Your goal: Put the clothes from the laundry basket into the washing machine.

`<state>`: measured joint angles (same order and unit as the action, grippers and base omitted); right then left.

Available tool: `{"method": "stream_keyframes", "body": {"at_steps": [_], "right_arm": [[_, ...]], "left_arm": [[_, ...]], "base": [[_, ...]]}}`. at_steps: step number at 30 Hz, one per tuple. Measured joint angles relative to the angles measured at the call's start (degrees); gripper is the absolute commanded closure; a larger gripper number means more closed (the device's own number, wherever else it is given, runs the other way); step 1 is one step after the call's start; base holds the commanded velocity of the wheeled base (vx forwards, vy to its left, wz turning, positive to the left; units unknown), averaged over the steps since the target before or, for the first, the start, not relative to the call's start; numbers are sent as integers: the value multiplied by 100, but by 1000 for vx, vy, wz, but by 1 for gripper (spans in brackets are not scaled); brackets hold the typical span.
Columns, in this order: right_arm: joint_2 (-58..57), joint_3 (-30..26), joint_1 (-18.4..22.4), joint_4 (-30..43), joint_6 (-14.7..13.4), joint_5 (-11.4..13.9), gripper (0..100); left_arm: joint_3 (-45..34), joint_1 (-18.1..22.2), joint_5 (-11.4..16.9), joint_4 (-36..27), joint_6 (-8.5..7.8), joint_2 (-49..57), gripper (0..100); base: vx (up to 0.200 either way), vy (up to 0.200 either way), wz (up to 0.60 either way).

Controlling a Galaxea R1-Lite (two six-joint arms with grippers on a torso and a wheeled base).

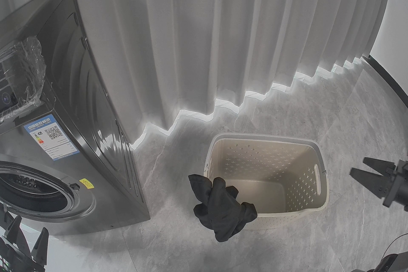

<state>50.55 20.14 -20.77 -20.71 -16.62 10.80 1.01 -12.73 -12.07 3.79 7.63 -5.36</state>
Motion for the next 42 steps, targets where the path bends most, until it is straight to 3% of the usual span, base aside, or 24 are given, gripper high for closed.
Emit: {"method": "stream_keyframes", "body": {"at_steps": [20, 27, 35, 42], "right_arm": [[5093, 304, -734, -3573, -301, 17, 0], [6431, 483, -883, -4587, -602, 0, 0], [7590, 941, -1034, -5035, -798, -5, 0], [8199, 1191, -1291, -5510, -1262, -5, 0]], "left_arm": [[0, -2, -2, 4, 22, 0, 0], [0, -2, -2, 4, 22, 0, 0], [0, -2, -2, 4, 22, 0, 0], [0, -2, 0, 4, 79, 0, 0]], "base": [[0, 0, 0], [0, 0, 0], [0, 0, 0], [0, 0, 0]]}}
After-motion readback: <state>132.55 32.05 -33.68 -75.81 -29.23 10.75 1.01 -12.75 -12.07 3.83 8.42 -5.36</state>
